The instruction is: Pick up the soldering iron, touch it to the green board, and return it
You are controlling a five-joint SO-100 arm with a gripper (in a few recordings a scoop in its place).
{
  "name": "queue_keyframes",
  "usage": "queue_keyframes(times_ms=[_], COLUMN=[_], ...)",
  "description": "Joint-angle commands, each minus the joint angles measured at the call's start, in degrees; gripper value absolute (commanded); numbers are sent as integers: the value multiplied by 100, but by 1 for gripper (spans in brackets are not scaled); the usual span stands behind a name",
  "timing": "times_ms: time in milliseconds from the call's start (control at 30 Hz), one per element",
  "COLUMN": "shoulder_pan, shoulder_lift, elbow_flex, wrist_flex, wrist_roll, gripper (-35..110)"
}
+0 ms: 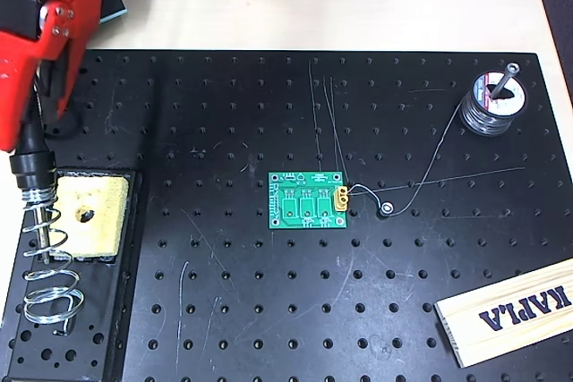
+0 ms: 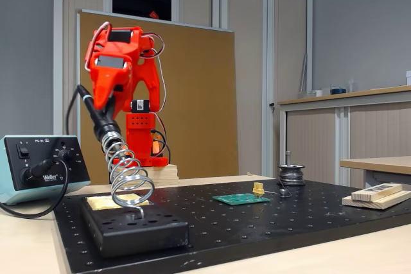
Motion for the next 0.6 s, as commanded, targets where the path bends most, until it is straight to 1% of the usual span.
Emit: queue_keyframes(times_ms=[0, 167, 367, 567], shoulder_pan=[132, 123, 26, 9], shoulder_lift=[26, -62, -35, 352], elbow_flex=[-202, -264, -615, -747], wrist_flex=[-26, -211, 352, 993], wrist_roll=[-70, 220, 290, 431], gripper=[16, 0, 0, 0])
